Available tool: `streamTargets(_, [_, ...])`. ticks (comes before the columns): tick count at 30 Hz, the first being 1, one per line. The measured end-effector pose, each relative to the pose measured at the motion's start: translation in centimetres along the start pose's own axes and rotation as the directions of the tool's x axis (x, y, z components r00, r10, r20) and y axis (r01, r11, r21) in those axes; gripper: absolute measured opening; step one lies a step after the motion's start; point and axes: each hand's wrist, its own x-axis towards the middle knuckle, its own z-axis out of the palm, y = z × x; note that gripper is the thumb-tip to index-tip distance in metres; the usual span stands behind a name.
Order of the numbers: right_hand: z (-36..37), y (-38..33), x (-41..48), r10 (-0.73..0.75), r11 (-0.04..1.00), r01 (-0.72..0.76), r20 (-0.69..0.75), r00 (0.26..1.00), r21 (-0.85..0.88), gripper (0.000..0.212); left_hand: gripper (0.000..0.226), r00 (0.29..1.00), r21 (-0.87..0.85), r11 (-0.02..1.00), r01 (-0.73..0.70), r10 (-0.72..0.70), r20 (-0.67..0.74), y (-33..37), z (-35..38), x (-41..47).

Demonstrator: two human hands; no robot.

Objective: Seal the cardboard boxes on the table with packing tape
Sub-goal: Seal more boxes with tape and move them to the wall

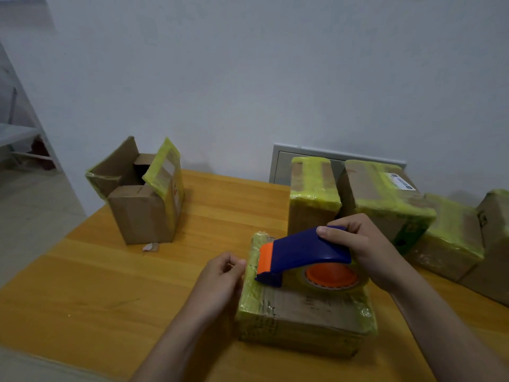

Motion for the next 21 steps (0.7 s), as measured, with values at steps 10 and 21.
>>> streamTargets(10, [0.2,-0.3,0.0,0.052,0.998,-0.052,-0.011,0.999,-0.029,0.049,0.038,0.98,-0.241,0.958,-0.156,0.18,0.08,2.2,2.0,2.0])
streamTargets(21, [-0.1,-0.6,-0.2,0.118,0.991,-0.121,0.056,0.991,0.064,0.051,0.036,0.954,-0.405,0.908,-0.101,0.204,0.22,-0.2,2.9,3.7])
